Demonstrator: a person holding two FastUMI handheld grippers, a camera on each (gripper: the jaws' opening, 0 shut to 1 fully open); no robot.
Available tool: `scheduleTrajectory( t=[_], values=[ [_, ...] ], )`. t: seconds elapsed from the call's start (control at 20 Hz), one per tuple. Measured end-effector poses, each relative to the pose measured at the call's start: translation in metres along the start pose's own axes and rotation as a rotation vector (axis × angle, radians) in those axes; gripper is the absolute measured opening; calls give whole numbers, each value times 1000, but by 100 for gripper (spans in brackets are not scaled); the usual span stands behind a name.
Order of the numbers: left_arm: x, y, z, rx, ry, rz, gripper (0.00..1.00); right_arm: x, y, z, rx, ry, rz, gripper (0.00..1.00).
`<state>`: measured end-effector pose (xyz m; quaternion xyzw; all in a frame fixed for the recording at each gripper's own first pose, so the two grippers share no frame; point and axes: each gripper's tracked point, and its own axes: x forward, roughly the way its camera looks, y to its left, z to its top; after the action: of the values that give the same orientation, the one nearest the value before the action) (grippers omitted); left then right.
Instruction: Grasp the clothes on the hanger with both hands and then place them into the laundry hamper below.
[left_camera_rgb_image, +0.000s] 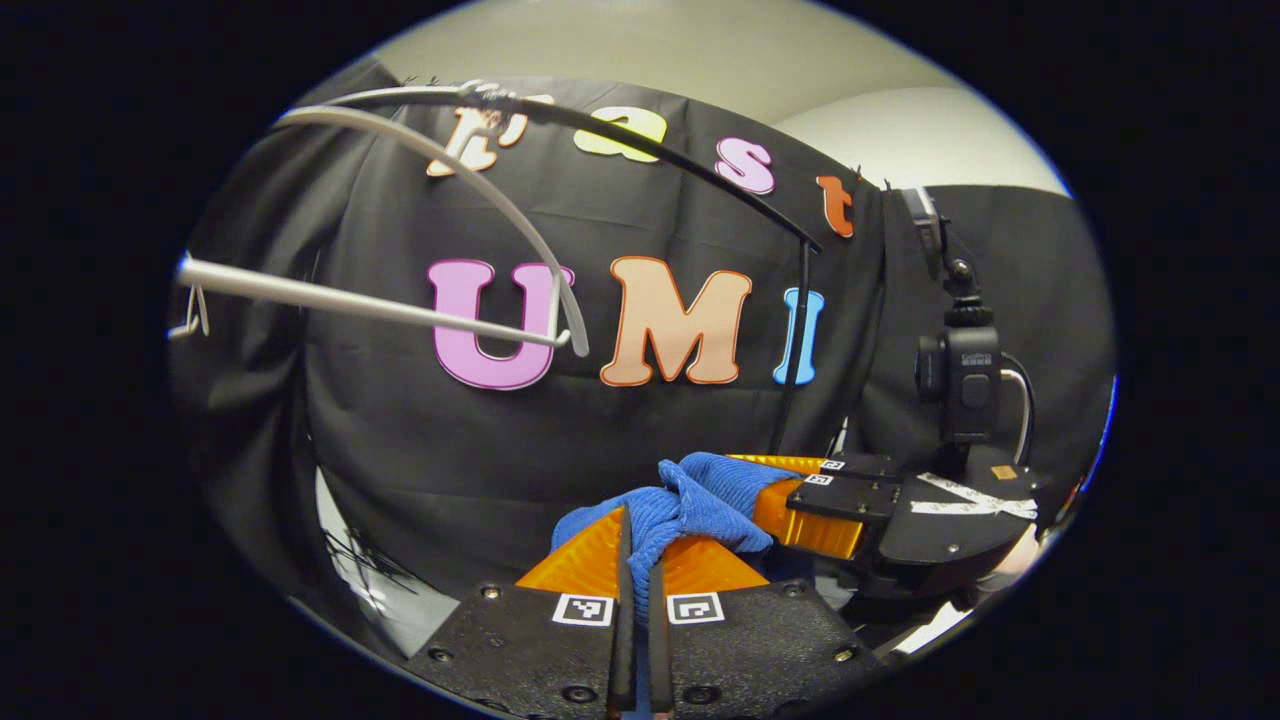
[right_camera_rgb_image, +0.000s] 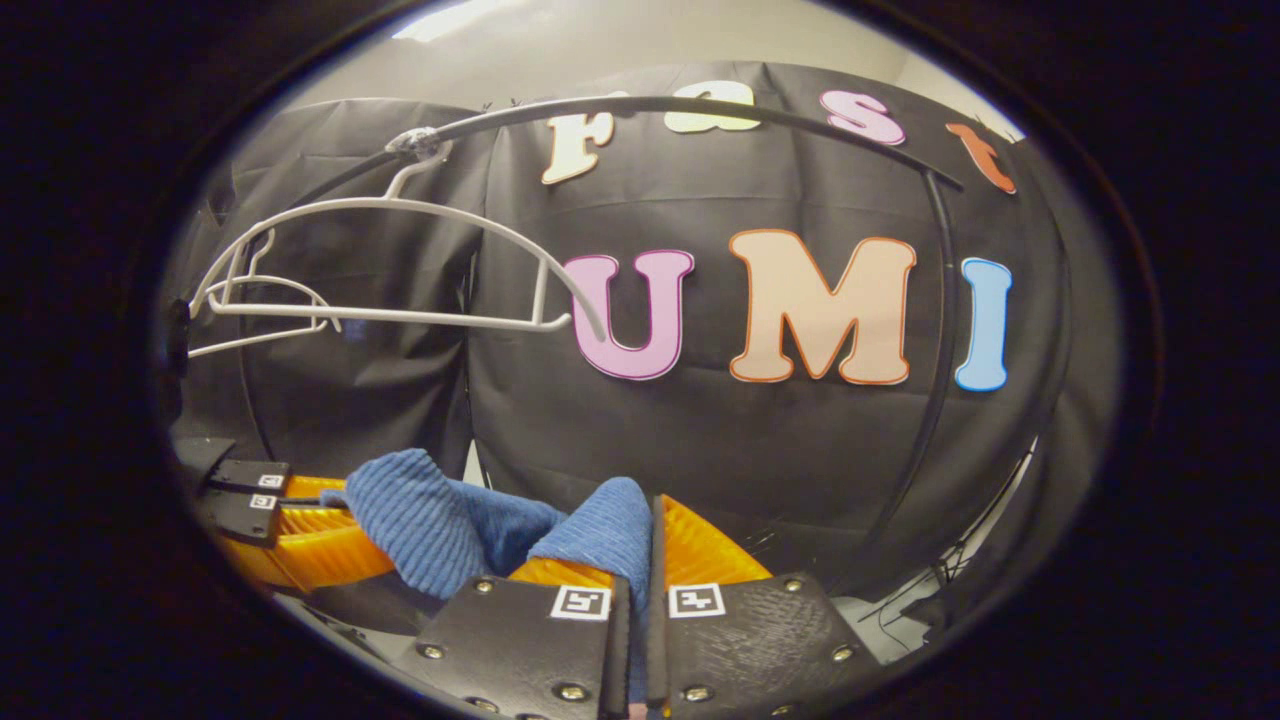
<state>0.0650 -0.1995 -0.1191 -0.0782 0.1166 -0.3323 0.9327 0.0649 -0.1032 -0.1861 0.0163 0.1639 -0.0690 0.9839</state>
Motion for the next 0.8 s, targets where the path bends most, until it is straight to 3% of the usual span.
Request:
scheduleTrajectory(
  t=[0.4,0.8],
  values=[
    [29,19,-69,-96,133,11,6,4,-11,-75,37,144,-32,8],
    [33,48,-158,-113,334,61,6,6,2,-170,47,347,-9,8]
  ],
)
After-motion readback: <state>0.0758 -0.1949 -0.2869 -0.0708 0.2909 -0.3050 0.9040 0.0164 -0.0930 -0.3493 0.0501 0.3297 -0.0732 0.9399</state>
